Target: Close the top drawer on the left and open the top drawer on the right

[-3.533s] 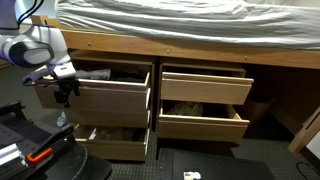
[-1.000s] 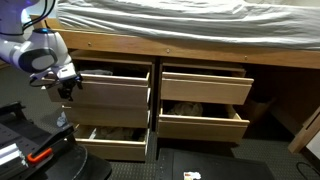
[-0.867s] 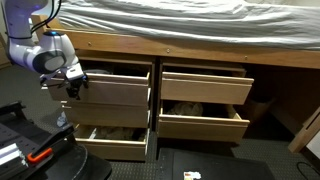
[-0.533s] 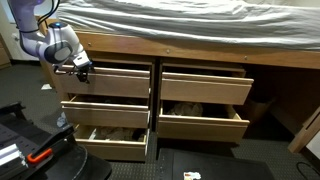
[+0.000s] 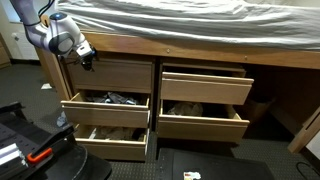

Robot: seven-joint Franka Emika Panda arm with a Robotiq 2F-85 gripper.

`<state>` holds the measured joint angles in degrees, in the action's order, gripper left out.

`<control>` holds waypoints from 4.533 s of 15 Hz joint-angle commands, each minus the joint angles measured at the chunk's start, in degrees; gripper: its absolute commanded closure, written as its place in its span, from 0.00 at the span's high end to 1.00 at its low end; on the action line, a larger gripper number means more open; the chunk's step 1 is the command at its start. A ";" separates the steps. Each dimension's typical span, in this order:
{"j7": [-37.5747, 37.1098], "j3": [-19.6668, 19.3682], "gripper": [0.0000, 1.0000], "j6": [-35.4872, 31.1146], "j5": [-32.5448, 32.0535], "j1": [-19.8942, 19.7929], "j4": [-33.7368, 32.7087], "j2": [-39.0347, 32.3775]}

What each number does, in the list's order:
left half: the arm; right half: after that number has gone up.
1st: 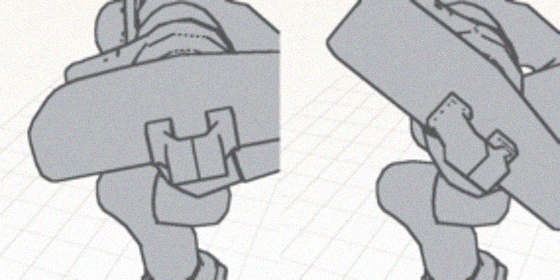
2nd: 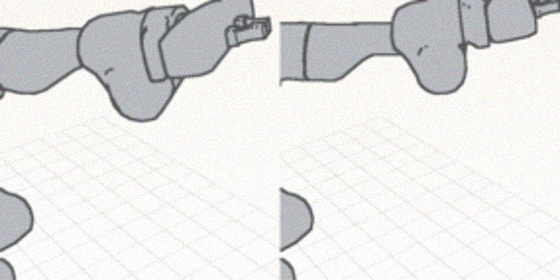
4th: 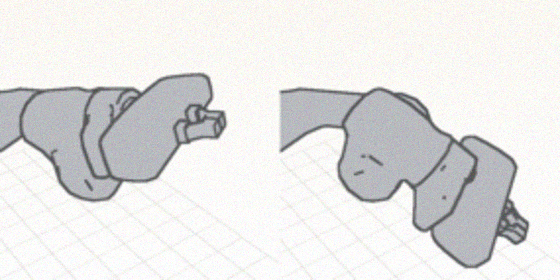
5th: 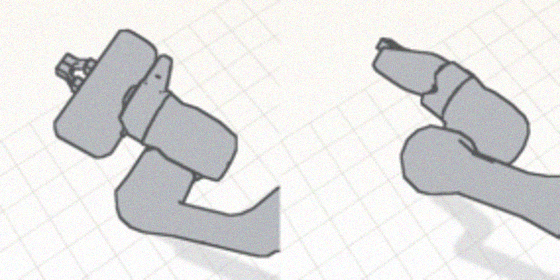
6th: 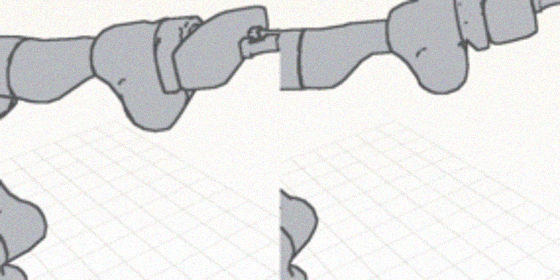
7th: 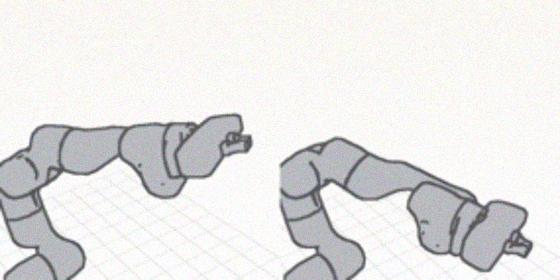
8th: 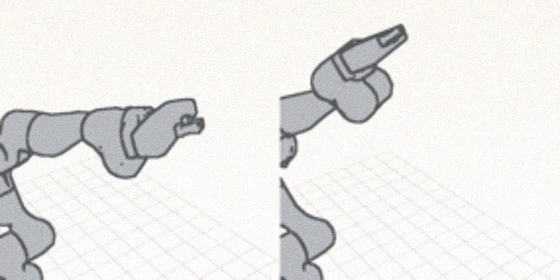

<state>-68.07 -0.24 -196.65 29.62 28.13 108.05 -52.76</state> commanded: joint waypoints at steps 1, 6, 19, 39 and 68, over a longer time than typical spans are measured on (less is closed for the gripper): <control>0.73 -14.46 1.00 4.44 7.17 10.69 7.66 4.29; -1.32 -34.06 1.00 2.22 16.44 25.97 12.77 1.70; -0.87 -59.31 1.00 36.49 -5.92 21.21 6.04 -4.70; 30.42 -33.95 1.00 35.54 -19.94 -22.66 -18.91 6.59; 31.51 -9.13 1.00 42.33 -12.84 -37.41 -39.10 -12.73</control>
<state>-36.68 -12.58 -150.29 13.93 -5.00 73.48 -60.53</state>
